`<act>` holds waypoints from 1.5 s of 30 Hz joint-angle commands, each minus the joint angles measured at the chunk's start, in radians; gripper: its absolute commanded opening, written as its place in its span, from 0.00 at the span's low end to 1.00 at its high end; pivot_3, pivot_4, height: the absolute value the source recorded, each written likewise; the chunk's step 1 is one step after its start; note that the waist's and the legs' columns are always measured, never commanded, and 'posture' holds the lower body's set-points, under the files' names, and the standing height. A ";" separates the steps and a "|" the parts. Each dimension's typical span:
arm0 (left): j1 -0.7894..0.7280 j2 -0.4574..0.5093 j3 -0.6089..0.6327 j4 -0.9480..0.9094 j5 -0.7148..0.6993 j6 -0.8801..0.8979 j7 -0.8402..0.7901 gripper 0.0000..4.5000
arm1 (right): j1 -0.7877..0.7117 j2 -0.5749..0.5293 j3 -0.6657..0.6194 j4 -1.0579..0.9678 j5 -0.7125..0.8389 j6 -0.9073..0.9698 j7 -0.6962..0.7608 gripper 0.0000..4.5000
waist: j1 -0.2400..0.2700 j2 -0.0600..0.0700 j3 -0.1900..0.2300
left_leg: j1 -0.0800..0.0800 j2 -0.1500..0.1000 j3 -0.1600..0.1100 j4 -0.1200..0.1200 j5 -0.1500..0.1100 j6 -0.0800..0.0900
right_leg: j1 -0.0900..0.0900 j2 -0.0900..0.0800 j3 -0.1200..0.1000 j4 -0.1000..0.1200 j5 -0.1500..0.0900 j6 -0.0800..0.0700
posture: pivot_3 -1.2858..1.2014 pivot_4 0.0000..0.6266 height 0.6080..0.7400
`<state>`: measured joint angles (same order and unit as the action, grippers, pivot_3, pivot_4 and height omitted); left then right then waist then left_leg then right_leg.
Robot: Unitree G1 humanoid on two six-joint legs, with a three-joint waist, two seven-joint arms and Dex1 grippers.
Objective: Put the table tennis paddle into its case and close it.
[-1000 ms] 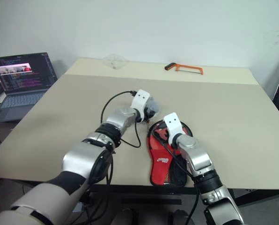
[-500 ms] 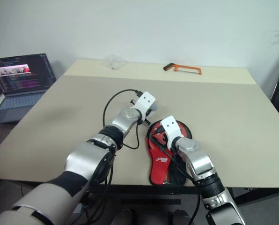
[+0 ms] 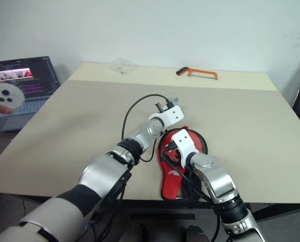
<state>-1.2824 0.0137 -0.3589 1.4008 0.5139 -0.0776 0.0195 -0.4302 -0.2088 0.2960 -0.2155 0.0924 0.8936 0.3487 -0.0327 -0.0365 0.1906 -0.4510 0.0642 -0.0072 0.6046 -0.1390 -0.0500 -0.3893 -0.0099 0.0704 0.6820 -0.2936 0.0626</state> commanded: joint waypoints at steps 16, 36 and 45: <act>-0.030 -0.101 -0.191 -0.021 0.216 -0.284 0.218 0.07 | 0.103 -0.023 0.048 -0.051 0.000 0.134 -0.011 1.00 | 0.007 0.000 0.000 | -0.001 -0.001 0.001 0.000 -0.001 -0.001 | 0.000 -0.002 0.000 -0.002 0.000 0.000 | 0.52 0.24 1.00; -0.023 -0.091 -0.170 -0.008 0.212 -0.169 0.227 0.07 | 0.127 -0.018 0.054 -0.068 0.006 0.143 -0.029 1.00 | 0.008 0.000 0.000 | -0.002 -0.003 0.002 0.000 -0.001 -0.001 | 0.000 -0.003 0.000 -0.002 0.000 0.001 | 0.52 0.24 1.00; -0.051 -0.071 -0.159 -0.003 0.221 -0.034 0.216 0.07 | 0.140 -0.028 0.053 -0.090 0.009 0.157 -0.029 1.00 | 0.006 0.000 0.000 | -0.001 -0.002 0.002 0.000 -0.001 -0.001 | 0.000 -0.003 0.000 -0.002 0.000 0.001 | 0.52 0.24 1.00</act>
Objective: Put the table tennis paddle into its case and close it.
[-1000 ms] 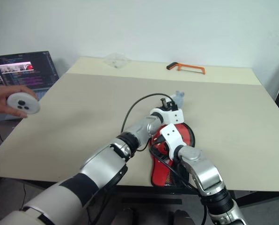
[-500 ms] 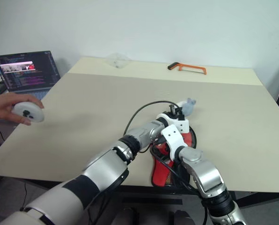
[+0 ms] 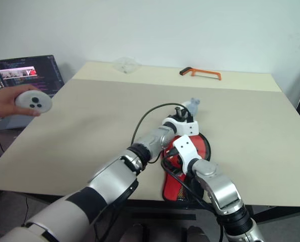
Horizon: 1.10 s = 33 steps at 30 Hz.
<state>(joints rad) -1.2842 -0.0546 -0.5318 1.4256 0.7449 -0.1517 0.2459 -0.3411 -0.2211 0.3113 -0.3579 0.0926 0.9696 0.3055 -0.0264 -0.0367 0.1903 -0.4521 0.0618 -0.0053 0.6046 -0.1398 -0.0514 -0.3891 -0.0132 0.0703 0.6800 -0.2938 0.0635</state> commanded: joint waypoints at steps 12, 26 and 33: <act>-0.073 -0.010 -0.131 -0.032 0.128 -0.092 0.107 0.07 | 0.063 -0.016 0.037 0.031 0.009 0.095 0.007 1.00 | 0.001 0.000 0.000 | 0.000 0.000 0.000 0.000 0.000 0.000 | 0.000 0.000 0.000 0.000 0.000 0.000 | 0.52 0.24 1.00; -0.085 -0.043 -0.193 -0.032 0.186 -0.175 0.172 0.07 | 0.069 -0.014 0.034 0.026 0.013 0.098 0.003 1.00 | 0.003 0.000 0.000 | 0.000 0.000 0.000 0.000 0.000 0.000 | 0.000 0.000 0.000 0.000 0.000 0.000 | 0.52 0.24 1.00; -0.083 -0.073 -0.207 -0.033 0.196 -0.216 0.195 0.07 | 0.071 -0.013 0.035 0.025 0.013 0.099 0.004 1.00 | 0.005 0.000 0.000 | 0.000 -0.001 0.000 0.000 0.000 0.000 | 0.000 -0.001 0.000 0.000 0.000 0.000 | 0.52 0.24 1.00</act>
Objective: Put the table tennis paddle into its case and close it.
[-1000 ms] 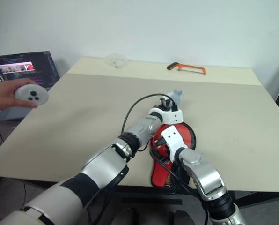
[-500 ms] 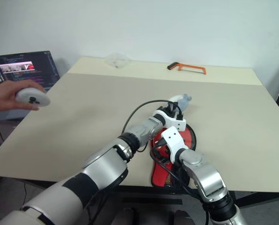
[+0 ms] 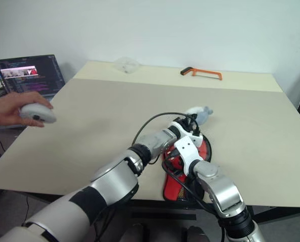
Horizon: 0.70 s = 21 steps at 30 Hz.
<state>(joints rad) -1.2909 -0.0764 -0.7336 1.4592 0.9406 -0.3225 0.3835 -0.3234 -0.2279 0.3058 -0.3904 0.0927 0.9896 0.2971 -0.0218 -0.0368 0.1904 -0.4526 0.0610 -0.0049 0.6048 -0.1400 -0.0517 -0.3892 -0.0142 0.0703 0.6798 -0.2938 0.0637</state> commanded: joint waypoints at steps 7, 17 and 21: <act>-0.065 -0.084 -0.017 -0.068 0.006 -0.073 0.050 0.07 | 0.056 0.001 0.041 0.060 0.014 0.078 0.008 1.00 | 0.003 0.000 0.000 | 0.000 0.000 0.000 0.000 0.000 0.000 | 0.000 0.000 0.000 0.000 0.000 0.000 | 0.52 0.24 1.00; -0.042 -0.099 0.096 -0.060 -0.107 0.041 -0.106 0.07 | 0.061 -0.001 0.040 0.061 0.016 0.075 0.006 1.00 | 0.014 0.000 0.000 | 0.000 0.000 0.000 0.000 0.000 0.000 | 0.000 0.000 0.000 0.000 0.000 0.000 | 0.52 0.24 1.00; -0.011 -0.087 0.155 -0.060 -0.173 0.034 -0.302 0.37 | 0.049 -0.003 0.045 0.087 0.015 0.054 0.018 1.00 | 0.012 0.000 -0.002 | 0.000 0.000 0.001 0.000 0.000 0.000 | 0.000 0.000 0.000 0.000 0.000 0.000 | 0.52 0.24 1.00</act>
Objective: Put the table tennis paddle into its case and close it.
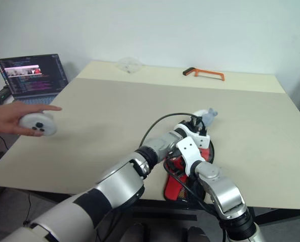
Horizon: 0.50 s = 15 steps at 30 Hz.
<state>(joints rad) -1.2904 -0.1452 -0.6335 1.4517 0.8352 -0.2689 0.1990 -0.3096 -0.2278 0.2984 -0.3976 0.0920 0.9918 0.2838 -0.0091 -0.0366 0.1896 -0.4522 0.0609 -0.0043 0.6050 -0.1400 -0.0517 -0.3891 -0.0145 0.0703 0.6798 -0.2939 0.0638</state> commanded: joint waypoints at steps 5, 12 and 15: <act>-0.003 0.007 0.091 -0.062 -0.111 -0.057 -0.247 0.78 | 0.011 -0.001 0.060 0.133 0.010 0.025 0.048 1.00 | -0.014 0.000 -0.005 | 0.000 0.000 0.000 0.000 0.000 0.000 | 0.000 0.000 0.000 0.000 0.000 0.000 | 0.52 0.24 1.00; -0.015 0.073 0.121 -0.073 -0.145 -0.066 -0.337 0.99 | -0.013 -0.016 0.057 0.178 0.004 -0.019 0.080 1.00 | -0.023 0.000 -0.018 | 0.003 0.000 0.000 0.001 0.000 0.000 | 0.002 0.000 0.000 0.001 0.001 0.001 | 0.52 0.24 1.00; -0.032 0.115 0.136 -0.082 -0.171 -0.108 -0.441 0.99 | -0.019 -0.073 0.058 0.171 0.029 -0.033 0.159 1.00 | -0.024 0.001 -0.018 | 0.003 0.000 0.000 0.001 0.000 0.000 | 0.002 0.000 0.001 0.001 0.001 0.000 | 0.52 0.24 1.00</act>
<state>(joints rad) -1.2898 -0.0486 -0.5158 1.4025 0.6909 -0.3515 -0.1958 -0.3684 -0.2712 0.3246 -0.2912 0.1010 0.9257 0.3873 -0.0333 -0.0359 0.1717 -0.4495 0.0612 -0.0043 0.6058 -0.1399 -0.0516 -0.3874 -0.0142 0.0708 0.6805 -0.2926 0.0635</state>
